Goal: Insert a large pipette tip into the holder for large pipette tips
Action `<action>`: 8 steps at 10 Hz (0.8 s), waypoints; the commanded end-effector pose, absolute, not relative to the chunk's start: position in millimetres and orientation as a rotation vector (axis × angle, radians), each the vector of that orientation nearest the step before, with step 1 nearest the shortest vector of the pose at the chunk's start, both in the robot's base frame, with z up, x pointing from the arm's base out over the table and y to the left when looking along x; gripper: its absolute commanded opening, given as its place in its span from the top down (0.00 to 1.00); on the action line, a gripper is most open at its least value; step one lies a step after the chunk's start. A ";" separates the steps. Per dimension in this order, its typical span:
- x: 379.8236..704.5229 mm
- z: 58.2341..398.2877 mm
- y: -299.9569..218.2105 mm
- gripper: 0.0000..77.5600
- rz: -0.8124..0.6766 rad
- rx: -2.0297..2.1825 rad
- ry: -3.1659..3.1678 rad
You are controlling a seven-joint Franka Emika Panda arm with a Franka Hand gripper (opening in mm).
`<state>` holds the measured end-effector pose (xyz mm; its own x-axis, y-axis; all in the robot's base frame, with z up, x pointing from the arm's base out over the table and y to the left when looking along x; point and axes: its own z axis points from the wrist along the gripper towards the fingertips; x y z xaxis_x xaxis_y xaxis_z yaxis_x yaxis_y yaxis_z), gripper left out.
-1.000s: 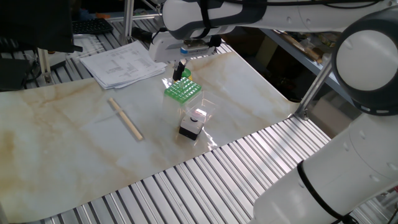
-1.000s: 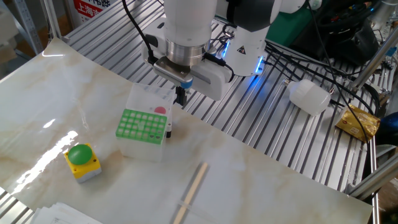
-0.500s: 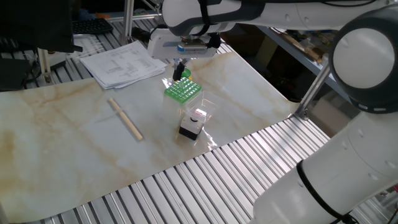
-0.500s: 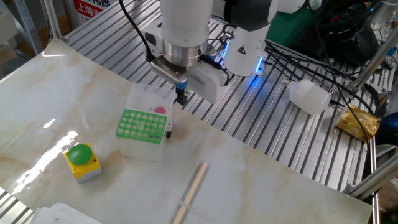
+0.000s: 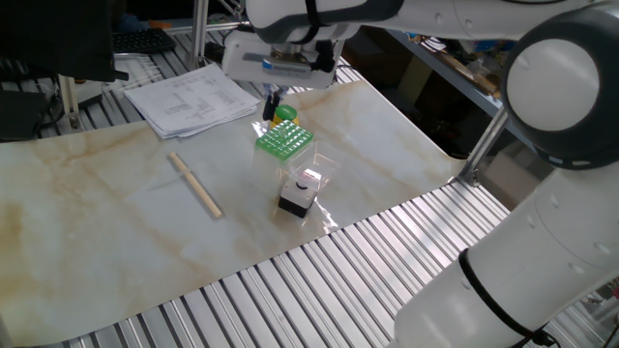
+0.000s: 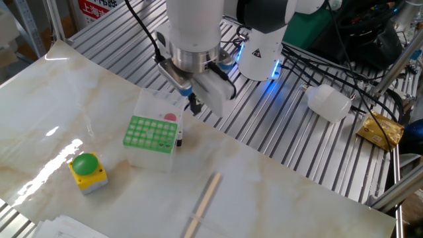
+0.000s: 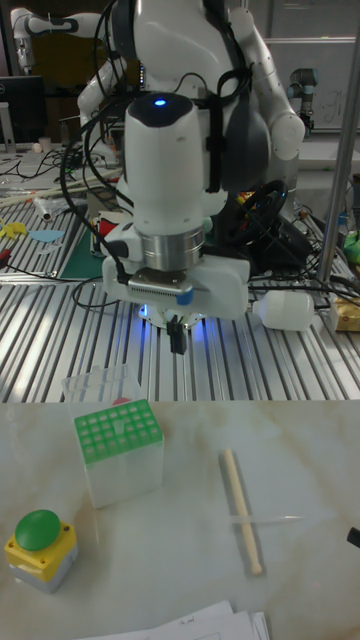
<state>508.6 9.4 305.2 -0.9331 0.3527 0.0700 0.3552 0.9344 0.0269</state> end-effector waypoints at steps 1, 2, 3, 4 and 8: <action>531.8 318.5 30.9 1.00 -0.106 -0.790 -2.946; 533.4 318.9 31.5 1.00 -0.104 -0.793 -2.948; 539.1 320.2 31.5 1.00 -0.110 -0.795 -2.947; 543.3 320.5 31.5 1.00 -0.117 -0.804 -2.941; 553.9 318.4 31.3 1.00 -0.123 -0.834 -2.935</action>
